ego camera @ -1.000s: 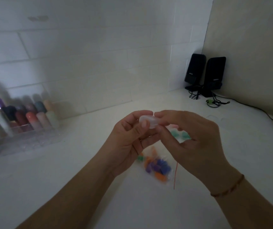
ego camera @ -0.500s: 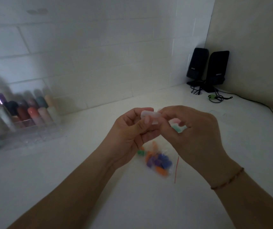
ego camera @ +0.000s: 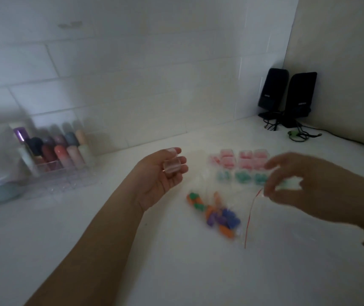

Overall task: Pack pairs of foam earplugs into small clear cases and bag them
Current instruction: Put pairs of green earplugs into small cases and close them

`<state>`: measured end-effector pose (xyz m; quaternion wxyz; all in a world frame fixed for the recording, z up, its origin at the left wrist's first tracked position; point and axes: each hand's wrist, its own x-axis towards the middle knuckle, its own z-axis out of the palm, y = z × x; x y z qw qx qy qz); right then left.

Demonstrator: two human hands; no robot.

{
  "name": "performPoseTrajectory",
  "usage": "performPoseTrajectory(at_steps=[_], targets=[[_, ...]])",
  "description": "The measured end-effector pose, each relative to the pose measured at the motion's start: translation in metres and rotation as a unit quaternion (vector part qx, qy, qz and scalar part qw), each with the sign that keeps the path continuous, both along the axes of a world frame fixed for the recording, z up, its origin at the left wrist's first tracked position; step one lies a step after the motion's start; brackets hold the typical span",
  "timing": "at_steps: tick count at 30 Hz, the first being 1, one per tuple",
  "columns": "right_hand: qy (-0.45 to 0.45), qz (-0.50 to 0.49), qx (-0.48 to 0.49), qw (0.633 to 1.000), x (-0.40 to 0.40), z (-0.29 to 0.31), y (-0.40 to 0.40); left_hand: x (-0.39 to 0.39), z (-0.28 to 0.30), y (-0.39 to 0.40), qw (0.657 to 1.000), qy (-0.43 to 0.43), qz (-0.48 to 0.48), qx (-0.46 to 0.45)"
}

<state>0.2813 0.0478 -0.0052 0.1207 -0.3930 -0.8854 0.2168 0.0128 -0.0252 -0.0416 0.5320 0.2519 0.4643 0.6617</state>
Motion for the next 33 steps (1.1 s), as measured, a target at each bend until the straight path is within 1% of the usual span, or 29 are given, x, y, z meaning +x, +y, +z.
performPoseTrajectory(at_steps=[1, 2, 4, 5, 6, 9, 10, 12, 15, 18, 21, 23, 24, 28, 33], targets=[[-0.066, 0.018, -0.04, 0.997, 0.001, -0.001, -0.001, -0.003, -0.003, 0.001, 0.999, 0.048, 0.01, -0.011], [-0.109, 0.034, -0.061, 0.992, 0.0, -0.003, -0.003, -0.005, -0.005, 0.002, 0.992, 0.119, 0.018, -0.025], [-0.142, 0.055, -0.061, 0.986, -0.006, -0.009, -0.005, -0.007, -0.01, 0.002, 0.959, 0.277, 0.022, -0.055], [-0.149, 0.062, -0.054, 0.985, -0.01, -0.012, -0.005, -0.007, -0.012, 0.002, 0.943, 0.326, 0.016, -0.065], [-0.159, 0.068, -0.045, 0.984, -0.015, -0.016, -0.004, -0.005, -0.012, 0.002, 0.934, 0.351, 0.006, -0.07], [-0.207, 0.077, -0.024, 0.975, -0.025, -0.028, -0.005, -0.001, -0.012, -0.002, 0.925, 0.368, -0.063, -0.065], [-0.213, 0.078, -0.021, 0.974, -0.029, -0.031, -0.006, 0.0, -0.011, -0.003, 0.917, 0.382, -0.092, -0.065], [-0.208, 0.085, -0.015, 0.974, -0.036, -0.035, -0.009, 0.001, -0.011, -0.005, 0.899, 0.411, -0.14, -0.063], [-0.197, 0.102, 0.013, 0.975, -0.044, -0.042, -0.012, 0.002, -0.011, -0.007, 0.868, 0.456, -0.188, -0.055], [-0.156, 0.113, 0.043, 0.98, -0.046, -0.043, -0.011, 0.001, -0.01, -0.008, 0.847, 0.477, -0.227, -0.047], [-0.068, 0.119, 0.056, 0.989, -0.053, -0.047, -0.009, 0.003, -0.012, -0.007, 0.824, 0.52, -0.219, -0.048], [-0.003, 0.114, 0.068, 0.991, -0.061, -0.056, -0.009, 0.006, -0.014, -0.004, 0.819, 0.541, -0.187, -0.034], [0.01, 0.107, 0.078, 0.991, -0.065, -0.061, -0.008, 0.006, -0.016, -0.003, 0.819, 0.547, -0.172, -0.029], [0.002, 0.094, 0.117, 0.989, -0.069, -0.068, -0.005, 0.003, -0.018, -0.002, 0.816, 0.555, -0.158, -0.03], [0.025, 0.087, 0.094, 0.991, -0.07, -0.063, -0.011, 0.006, -0.019, -0.002, 0.811, 0.564, -0.152, -0.022]])
